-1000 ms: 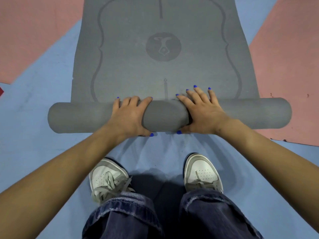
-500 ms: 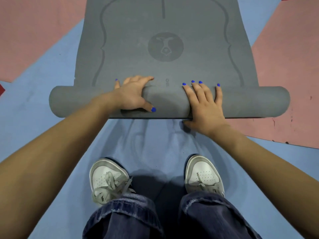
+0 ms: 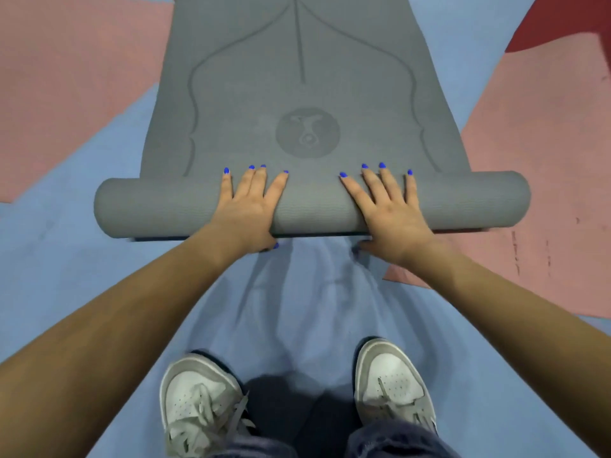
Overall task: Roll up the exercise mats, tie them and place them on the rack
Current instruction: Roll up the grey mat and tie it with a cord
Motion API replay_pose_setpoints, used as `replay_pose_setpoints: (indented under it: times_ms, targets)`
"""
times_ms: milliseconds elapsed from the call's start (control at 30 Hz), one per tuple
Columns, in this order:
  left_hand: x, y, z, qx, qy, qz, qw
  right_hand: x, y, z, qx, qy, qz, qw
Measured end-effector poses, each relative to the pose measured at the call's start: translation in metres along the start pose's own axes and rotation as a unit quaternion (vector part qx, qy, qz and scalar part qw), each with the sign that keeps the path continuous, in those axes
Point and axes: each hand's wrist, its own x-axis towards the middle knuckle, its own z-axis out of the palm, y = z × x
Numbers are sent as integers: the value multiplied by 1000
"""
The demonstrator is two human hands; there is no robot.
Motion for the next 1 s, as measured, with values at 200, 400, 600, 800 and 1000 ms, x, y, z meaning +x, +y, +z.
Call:
replay_pose_setpoints:
  times_ms: [200, 400, 600, 800, 1000]
  targets:
    - [28, -8, -24, 11, -40, -8, 999, 40, 16, -17, -14, -45, -9, 999]
    - [27, -9, -39, 71, -22, 18, 997, 44, 22, -22, 10, -60, -20, 998]
    - [-3, -10, -35, 62, -15, 68, 996, 12, 18, -23, 10, -74, -39, 996]
    - [-50, -1, -22, 34, -64, 105, 992, -41, -3, -28, 42, -132, -76, 987]
    - [-84, 11, -5, 66, -80, 150, 983, -82, -11, -22, 58, -157, -96, 981]
